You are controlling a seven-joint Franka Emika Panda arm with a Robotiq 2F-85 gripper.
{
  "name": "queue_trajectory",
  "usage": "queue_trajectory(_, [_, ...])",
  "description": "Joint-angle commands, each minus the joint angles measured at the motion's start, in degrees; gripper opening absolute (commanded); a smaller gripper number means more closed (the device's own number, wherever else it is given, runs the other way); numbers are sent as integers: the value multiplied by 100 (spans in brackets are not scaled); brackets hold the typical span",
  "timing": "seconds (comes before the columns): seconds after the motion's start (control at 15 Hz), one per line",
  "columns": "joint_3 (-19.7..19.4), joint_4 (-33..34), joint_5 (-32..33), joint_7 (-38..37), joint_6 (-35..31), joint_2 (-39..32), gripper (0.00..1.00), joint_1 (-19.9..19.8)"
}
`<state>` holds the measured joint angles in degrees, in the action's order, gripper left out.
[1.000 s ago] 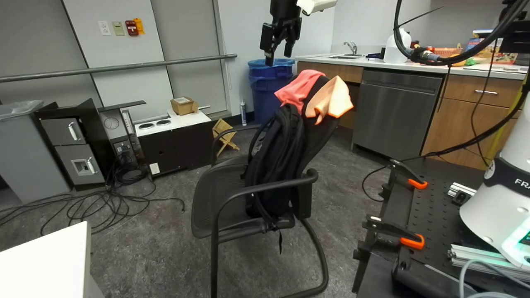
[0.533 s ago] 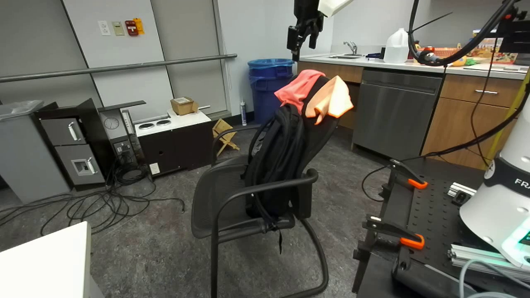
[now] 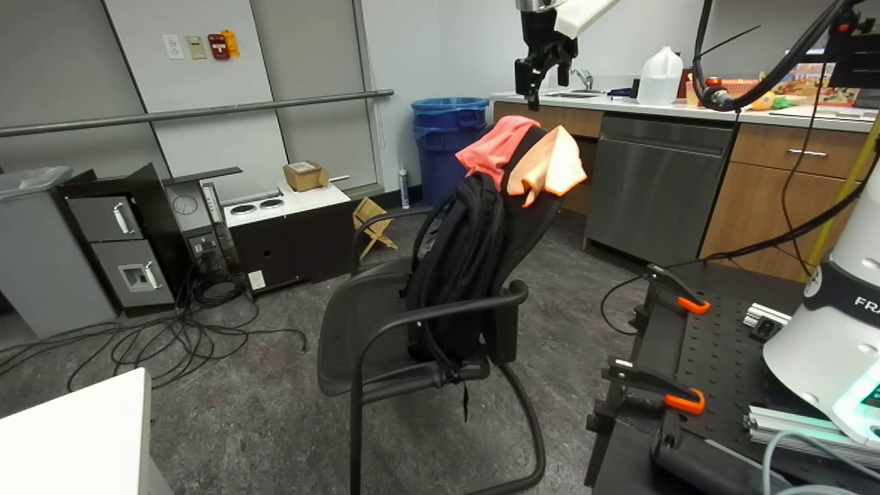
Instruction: Put the orange towel and shirt on the seat of the chair respectively
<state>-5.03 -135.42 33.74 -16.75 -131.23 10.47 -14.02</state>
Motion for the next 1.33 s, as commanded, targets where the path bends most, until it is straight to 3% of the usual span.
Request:
queue_trajectory(0.0, [-185, -6, -18, -220, 196, -102, 100, -40])
queue_trajectory(0.73, [-439, -438, -195, -597, -54, -333, 100, -22])
queue_trajectory(0.8, [-446, -461, -207, -616, -67, -343, 80, -23])
queue_trajectory(1.27, [-514, -568, -680, -445, -498, -380, 26, -21])
